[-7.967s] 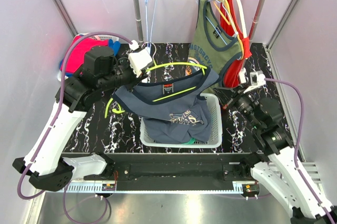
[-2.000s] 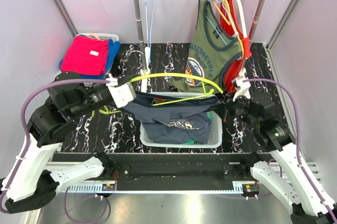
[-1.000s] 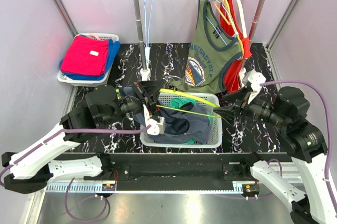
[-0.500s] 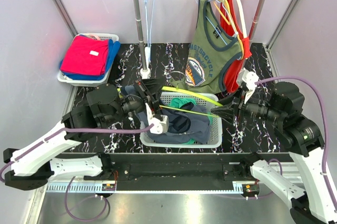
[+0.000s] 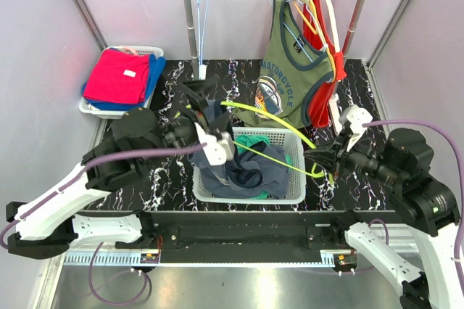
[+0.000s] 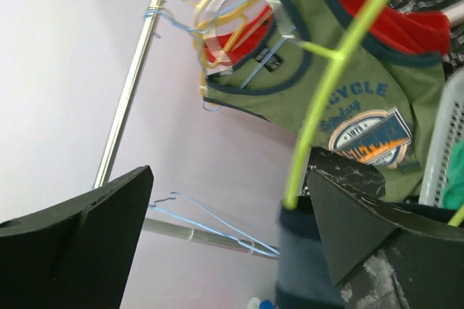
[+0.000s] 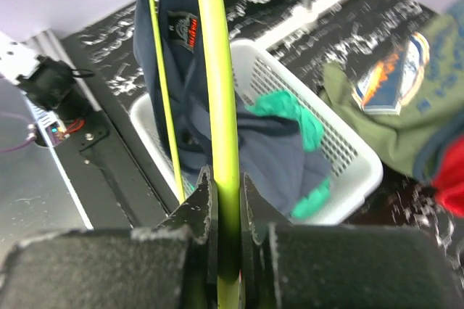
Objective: Remove the tank top from the hanger
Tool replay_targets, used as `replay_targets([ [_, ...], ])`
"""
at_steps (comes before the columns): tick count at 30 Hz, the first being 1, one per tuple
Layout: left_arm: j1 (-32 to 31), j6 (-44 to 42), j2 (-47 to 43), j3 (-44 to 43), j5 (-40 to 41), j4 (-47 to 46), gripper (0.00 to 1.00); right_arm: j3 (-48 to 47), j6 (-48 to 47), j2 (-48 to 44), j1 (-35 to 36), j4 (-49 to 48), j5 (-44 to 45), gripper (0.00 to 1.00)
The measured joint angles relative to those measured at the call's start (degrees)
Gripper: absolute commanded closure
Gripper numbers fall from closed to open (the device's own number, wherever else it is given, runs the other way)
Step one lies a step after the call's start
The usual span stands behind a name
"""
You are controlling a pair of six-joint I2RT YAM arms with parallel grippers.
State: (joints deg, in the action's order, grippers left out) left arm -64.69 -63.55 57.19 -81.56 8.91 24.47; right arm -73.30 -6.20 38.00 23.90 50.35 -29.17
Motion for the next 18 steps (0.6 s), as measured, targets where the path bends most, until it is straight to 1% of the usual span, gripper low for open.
replay_targets([
  [4,0.1,8.5,1.3,-6.6,3.2,1.0,0.01,-1.0,0.1,-2.0,0.0,4.0,4.0,1.00],
  [5,0.4,10.7,1.1,-7.5,3.6,1.7,0.03,-1.2,0.1,-2.6,0.0,4.9,4.7,1.00],
  [6,0.8,13.3,0.6,-7.8,3.7,2.5,0.06,-1.5,0.1,-3.3,0.0,5.6,5.2,1.00],
  [7,1.4,15.8,-0.1,-7.8,3.8,3.7,0.10,-1.8,0.1,-4.0,0.0,6.2,5.8,1.00],
  [8,2.1,18.2,-0.7,-7.7,3.7,5.3,0.12,-2.0,0.0,-4.5,0.0,6.7,6.1,1.00],
  [13,6.2,31.7,-2.1,-5.5,2.5,14.0,0.14,-4.5,-0.5,-5.7,0.0,9.2,6.2,1.00],
  [16,11.0,41.3,0.1,-6.0,-1.4,19.5,0.14,-5.7,-1.2,-5.9,0.0,9.6,6.5,1.00],
  [18,16.3,47.5,3.5,-9.3,-6.1,24.2,0.14,-6.3,-1.7,-5.9,0.0,9.6,7.1,1.00],
])
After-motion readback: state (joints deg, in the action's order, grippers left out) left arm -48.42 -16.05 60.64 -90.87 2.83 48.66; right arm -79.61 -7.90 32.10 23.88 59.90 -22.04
